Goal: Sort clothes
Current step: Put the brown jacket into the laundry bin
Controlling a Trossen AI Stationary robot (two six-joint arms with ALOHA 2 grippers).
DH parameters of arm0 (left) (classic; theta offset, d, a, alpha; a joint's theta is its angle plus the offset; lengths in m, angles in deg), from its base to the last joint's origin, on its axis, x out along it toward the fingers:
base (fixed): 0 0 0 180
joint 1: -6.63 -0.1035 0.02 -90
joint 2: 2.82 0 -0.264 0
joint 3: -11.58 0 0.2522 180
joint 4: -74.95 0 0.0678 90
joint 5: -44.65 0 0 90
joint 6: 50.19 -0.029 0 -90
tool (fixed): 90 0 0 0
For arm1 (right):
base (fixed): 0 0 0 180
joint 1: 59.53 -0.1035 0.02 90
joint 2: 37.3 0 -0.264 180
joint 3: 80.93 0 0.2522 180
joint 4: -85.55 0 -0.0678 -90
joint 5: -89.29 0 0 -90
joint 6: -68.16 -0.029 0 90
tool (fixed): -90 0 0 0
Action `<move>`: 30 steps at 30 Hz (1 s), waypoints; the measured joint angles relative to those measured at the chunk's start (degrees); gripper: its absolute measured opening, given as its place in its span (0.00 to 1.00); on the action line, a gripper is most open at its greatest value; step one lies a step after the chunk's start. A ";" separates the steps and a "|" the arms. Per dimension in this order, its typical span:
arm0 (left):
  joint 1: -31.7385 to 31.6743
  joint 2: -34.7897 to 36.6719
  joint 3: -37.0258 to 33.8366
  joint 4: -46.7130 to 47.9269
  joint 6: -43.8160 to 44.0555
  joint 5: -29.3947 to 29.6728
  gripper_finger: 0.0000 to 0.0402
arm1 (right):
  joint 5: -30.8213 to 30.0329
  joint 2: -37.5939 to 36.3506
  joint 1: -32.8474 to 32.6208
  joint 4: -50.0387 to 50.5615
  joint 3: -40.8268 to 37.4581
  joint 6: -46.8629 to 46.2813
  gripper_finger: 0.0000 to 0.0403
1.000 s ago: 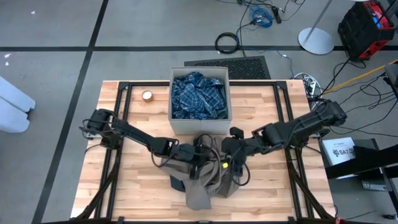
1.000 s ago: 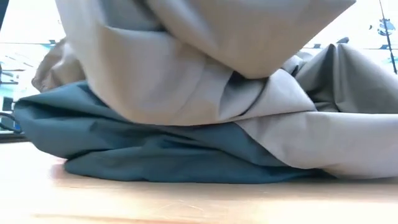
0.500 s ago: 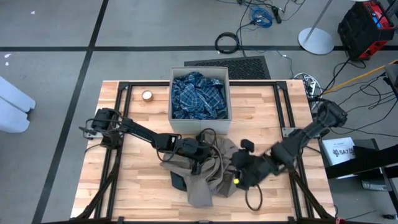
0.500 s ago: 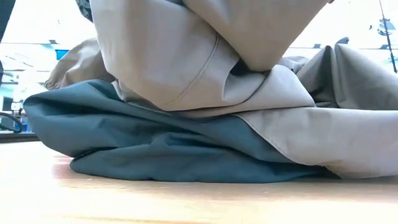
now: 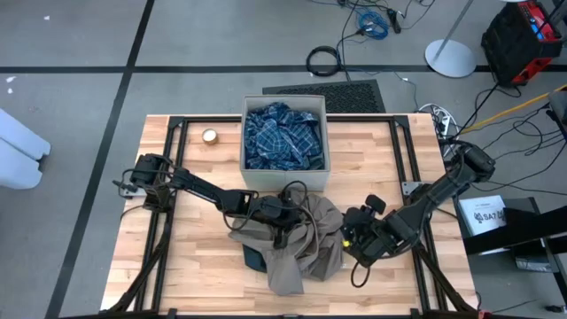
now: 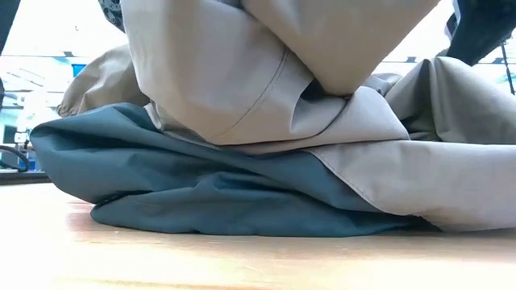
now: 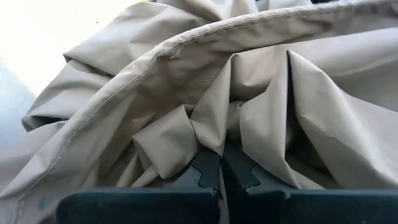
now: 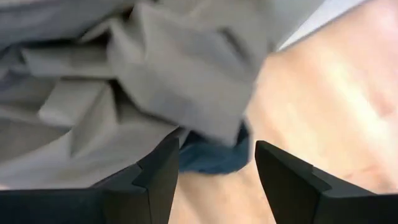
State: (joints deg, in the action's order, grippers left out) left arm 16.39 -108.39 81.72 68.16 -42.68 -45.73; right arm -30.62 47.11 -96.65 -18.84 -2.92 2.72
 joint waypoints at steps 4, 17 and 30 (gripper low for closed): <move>-0.13 0.00 0.00 -0.09 2.43 0.02 0.00 | 5.82 0.02 2.08 -2.18 -1.79 0.00 0.49; -0.15 0.01 0.00 -0.01 2.69 0.07 0.00 | 9.33 -9.14 2.56 -3.44 -15.70 -10.85 0.49; -0.15 0.01 0.00 0.08 2.67 0.13 0.00 | 11.43 -24.73 4.19 -29.61 -38.09 -28.40 0.49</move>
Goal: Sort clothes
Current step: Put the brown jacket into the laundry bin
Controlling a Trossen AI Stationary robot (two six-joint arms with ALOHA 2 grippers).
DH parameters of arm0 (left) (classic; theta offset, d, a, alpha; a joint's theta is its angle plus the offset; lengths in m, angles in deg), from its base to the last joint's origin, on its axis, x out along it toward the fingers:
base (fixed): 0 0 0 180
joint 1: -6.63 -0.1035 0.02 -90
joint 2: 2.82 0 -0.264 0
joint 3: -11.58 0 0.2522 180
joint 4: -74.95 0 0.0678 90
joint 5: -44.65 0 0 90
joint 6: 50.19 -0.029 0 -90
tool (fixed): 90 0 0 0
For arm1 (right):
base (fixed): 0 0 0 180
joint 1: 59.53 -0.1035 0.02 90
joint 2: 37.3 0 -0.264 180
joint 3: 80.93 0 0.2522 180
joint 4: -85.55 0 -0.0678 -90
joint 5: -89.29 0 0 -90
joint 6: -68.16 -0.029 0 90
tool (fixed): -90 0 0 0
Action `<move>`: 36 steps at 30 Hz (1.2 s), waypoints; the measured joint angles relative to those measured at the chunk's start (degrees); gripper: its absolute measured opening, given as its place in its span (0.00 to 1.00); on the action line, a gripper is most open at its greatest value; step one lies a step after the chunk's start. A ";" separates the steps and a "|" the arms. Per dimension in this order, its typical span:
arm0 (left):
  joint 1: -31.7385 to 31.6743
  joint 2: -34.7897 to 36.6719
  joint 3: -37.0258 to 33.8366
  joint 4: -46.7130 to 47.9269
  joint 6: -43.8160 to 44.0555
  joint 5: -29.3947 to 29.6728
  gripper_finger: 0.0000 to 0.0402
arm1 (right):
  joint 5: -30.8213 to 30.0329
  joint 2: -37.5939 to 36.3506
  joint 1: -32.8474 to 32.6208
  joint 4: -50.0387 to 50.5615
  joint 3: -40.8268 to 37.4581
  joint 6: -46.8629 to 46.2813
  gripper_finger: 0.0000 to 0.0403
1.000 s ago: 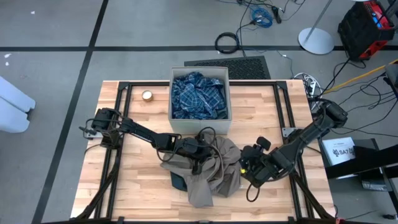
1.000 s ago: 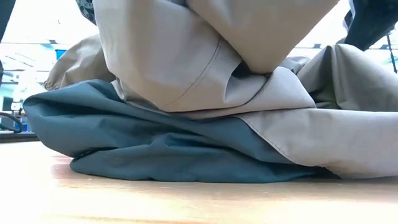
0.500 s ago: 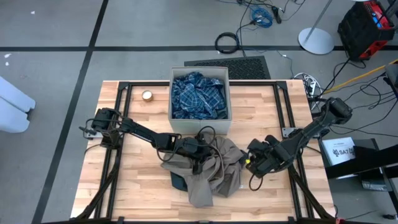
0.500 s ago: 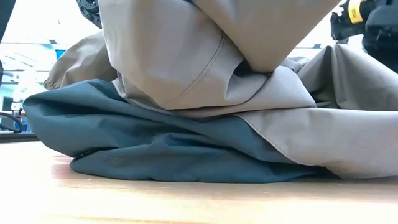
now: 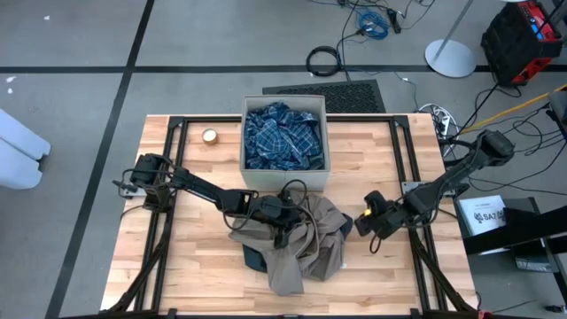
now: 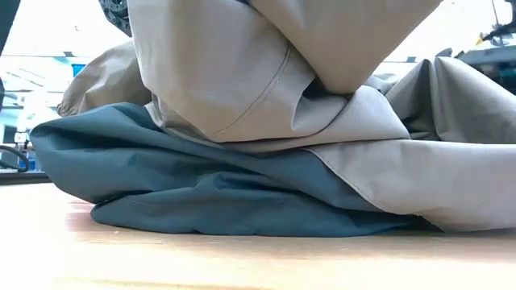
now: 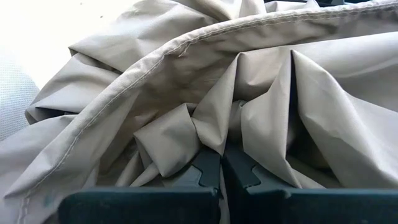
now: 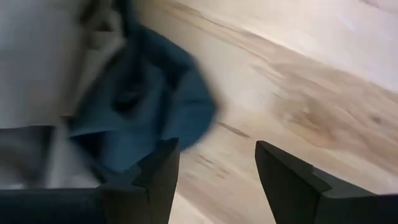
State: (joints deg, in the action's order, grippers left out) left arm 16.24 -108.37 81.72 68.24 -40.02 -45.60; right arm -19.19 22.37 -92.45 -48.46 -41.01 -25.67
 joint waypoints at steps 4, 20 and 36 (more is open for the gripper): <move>0.00 0.02 0.00 0.00 0.02 0.02 0.00 | 2.15 -0.94 -0.02 -1.92 -4.29 -4.39 0.49; 0.00 0.04 0.00 0.33 0.04 0.02 0.01 | 2.29 -2.60 -0.09 -13.58 -11.27 -4.23 0.49; 0.06 0.04 0.00 0.38 0.01 0.02 0.01 | -5.74 -1.42 -0.02 -23.18 -11.45 0.02 0.49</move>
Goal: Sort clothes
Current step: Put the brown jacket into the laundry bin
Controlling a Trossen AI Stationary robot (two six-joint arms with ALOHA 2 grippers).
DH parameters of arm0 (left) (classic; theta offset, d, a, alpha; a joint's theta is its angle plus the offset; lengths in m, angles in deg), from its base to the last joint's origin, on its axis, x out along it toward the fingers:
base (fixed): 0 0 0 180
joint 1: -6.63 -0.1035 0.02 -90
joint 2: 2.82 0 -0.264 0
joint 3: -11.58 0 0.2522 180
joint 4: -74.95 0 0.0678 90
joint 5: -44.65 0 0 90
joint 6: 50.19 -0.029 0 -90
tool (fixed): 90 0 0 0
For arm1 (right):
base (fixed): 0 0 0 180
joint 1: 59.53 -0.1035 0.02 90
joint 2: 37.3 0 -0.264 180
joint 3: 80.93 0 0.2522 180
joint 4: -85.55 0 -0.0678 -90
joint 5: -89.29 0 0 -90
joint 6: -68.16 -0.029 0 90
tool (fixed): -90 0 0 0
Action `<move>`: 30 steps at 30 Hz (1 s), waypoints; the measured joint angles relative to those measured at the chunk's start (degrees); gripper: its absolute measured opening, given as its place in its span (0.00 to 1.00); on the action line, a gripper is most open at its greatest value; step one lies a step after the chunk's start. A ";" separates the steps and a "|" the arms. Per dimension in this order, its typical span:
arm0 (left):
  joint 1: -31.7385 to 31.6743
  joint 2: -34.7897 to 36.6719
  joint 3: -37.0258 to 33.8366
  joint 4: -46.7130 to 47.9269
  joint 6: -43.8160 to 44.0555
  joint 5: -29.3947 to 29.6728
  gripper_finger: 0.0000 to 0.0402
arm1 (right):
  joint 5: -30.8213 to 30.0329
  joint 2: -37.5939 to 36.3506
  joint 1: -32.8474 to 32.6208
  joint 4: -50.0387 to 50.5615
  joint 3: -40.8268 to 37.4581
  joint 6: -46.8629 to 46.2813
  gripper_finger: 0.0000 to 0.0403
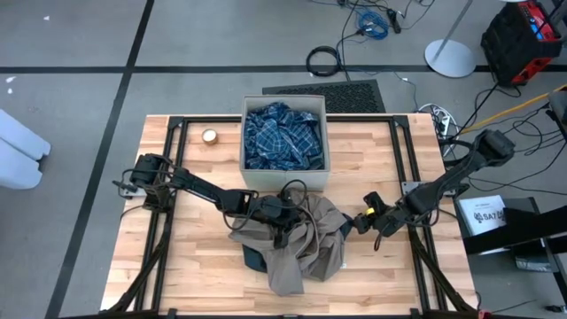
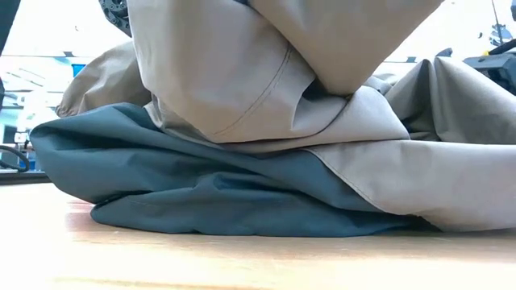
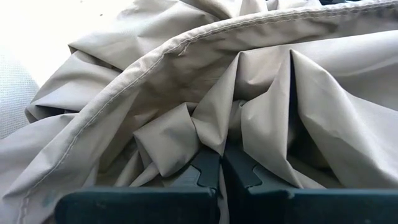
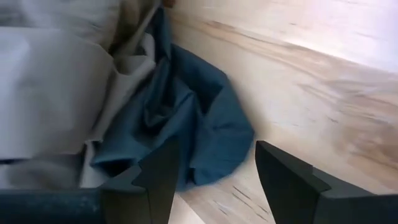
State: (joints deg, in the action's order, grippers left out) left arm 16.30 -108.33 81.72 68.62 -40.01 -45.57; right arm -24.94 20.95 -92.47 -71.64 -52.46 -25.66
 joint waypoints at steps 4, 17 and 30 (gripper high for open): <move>0.10 0.00 0.00 0.01 -0.03 0.00 0.01 | -2.85 3.65 0.02 -8.18 -1.34 1.30 0.49; 0.11 0.00 0.00 -1.14 -0.30 0.32 0.02 | -14.01 9.85 0.85 -42.06 -2.68 17.54 0.49; 0.11 0.00 0.00 -2.19 -0.55 0.72 0.02 | -10.32 22.63 5.09 -56.39 1.37 24.66 0.49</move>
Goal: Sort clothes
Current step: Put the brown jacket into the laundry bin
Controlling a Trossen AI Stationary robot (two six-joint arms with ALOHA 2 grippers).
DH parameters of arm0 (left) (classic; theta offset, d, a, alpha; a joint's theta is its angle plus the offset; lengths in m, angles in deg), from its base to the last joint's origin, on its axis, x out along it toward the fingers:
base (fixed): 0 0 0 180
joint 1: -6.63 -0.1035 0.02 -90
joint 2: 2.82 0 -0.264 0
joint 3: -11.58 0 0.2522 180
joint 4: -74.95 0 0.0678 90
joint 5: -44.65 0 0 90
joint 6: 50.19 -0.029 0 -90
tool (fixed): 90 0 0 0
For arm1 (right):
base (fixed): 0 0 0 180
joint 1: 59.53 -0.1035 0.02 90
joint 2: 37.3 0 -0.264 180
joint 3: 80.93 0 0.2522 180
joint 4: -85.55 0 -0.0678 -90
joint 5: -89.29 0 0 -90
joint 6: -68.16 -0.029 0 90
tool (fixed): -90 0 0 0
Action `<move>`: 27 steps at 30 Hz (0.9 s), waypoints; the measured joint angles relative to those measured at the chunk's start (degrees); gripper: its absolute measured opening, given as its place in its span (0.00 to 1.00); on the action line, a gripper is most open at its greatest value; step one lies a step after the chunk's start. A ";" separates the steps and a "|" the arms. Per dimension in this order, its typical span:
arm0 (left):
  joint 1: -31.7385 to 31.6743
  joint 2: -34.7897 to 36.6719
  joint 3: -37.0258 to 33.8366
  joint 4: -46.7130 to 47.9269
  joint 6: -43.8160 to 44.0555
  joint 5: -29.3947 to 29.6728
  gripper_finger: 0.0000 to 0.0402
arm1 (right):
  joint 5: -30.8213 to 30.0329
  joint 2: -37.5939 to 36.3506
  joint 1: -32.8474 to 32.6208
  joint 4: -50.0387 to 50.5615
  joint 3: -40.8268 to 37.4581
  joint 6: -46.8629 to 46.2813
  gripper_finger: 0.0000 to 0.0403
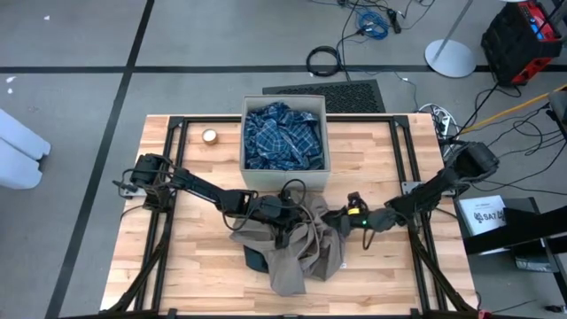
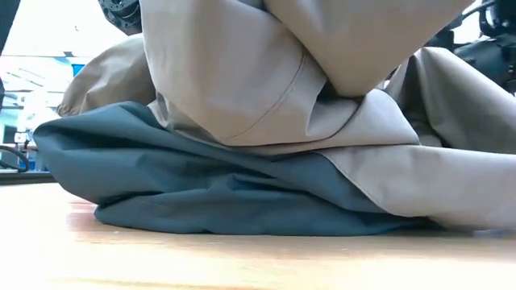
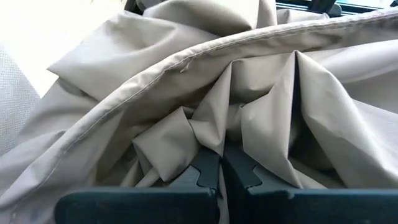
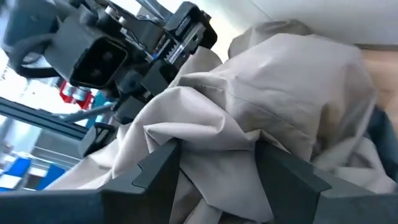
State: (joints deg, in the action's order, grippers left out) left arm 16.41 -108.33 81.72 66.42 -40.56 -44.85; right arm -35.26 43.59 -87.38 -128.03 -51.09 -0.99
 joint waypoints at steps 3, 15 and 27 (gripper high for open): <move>0.00 0.00 0.00 0.41 0.00 0.00 0.02 | 0.20 1.42 1.54 0.03 2.13 2.49 0.49; 0.15 0.00 0.00 1.12 0.00 0.00 0.02 | 1.74 -21.36 2.44 34.64 3.05 -8.84 0.49; 0.39 0.00 -1.53 2.17 0.05 -0.02 0.02 | 15.42 -27.53 2.29 63.91 3.05 -32.56 0.49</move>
State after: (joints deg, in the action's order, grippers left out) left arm 16.81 -108.33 80.19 68.59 -40.51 -44.88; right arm -19.84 16.06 -85.09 -64.12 -48.04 -33.55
